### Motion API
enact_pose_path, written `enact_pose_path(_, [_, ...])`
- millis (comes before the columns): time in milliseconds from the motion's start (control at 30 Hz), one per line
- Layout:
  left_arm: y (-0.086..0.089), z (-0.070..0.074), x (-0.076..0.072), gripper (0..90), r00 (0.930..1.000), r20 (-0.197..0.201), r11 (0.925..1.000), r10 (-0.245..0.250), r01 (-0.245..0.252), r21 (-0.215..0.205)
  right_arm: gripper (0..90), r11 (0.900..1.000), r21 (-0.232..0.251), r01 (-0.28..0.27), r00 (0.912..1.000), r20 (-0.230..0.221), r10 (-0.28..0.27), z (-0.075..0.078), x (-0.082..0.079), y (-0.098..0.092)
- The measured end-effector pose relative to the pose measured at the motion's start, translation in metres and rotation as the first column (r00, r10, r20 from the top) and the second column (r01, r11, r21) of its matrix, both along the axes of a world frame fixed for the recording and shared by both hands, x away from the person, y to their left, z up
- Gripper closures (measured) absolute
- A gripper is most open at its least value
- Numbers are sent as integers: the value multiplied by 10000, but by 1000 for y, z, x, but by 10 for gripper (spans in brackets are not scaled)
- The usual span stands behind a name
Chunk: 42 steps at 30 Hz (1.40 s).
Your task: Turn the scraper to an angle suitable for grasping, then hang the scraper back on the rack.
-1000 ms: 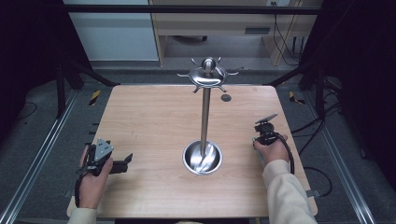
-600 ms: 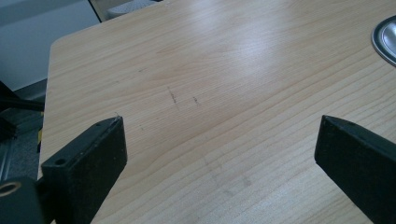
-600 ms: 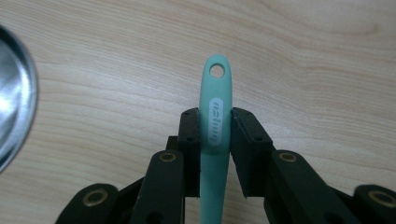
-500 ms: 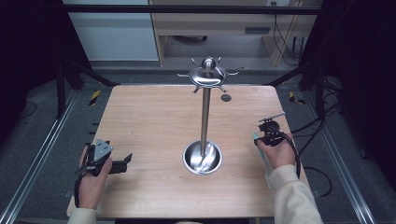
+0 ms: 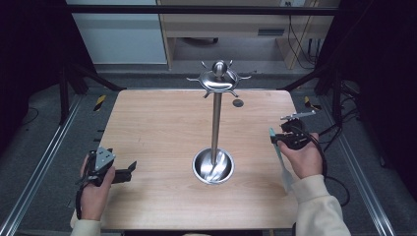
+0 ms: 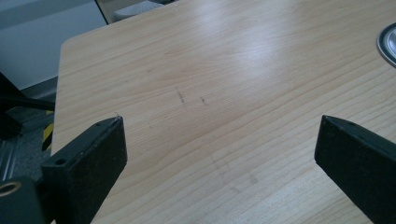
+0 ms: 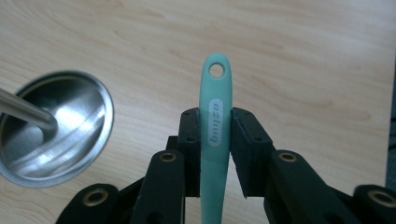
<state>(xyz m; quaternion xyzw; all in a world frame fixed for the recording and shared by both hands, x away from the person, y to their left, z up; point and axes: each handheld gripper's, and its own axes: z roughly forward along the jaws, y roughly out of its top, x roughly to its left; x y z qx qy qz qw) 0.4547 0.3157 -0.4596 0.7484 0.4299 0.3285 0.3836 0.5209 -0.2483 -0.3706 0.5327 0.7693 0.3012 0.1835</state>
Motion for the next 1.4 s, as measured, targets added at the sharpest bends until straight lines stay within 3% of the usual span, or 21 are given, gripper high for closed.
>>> enact_pose_path(133, [5,1,-1,22,9999,52,9997,158,-157,-189,744,9999,40,-123,9990,440,121,15,1,4])
enact_pose_path(233, [6,1,-2,22,9998,36,9994,211,-210,-266,744,9984,353,-437,9958,814,408,26,3,13])
enact_pose_path(500, [21,9,-13,24,9983,217,9976,549,-539,-442,743,9942,718,-797,9889,1312,698,34,-2,33])
enact_pose_path(533, [21,9,-13,24,9983,217,9976,549,-539,-442,743,9942,718,-797,9889,1312,698,34,-2,33])
enact_pose_path(600, [26,9,-18,24,9977,48,9939,676,-670,-876,743,9899,1048,-955,9866,1422,801,35,-5,36])
enact_pose_path(767, [29,9,-20,21,9978,11,9935,668,-664,-925,743,9859,1266,-1090,9804,1772,857,47,-10,34])
enact_pose_path(867, [31,3,-17,18,9997,-117,9929,204,-216,-1172,743,9827,1417,-1194,9752,2024,893,53,-13,30])
enact_pose_path(933, [31,-1,-17,19,9998,-108,9916,163,-176,-1283,743,9793,1602,-1233,9729,2142,875,56,-14,26])
enact_pose_path(1233, [19,-10,-15,18,9979,-310,9904,-565,521,-1277,743,9615,2167,-1691,9536,2825,1041,67,-22,17])
enact_pose_path(1267, [17,-11,-15,18,9971,-334,9905,-678,632,-1220,743,9562,2298,-1815,9481,2990,1081,71,-26,18])
enact_pose_path(1400, [16,-15,-14,19,9962,-402,9899,-771,717,-1225,743,9512,2277,-2083,9315,3425,1220,81,-34,23])
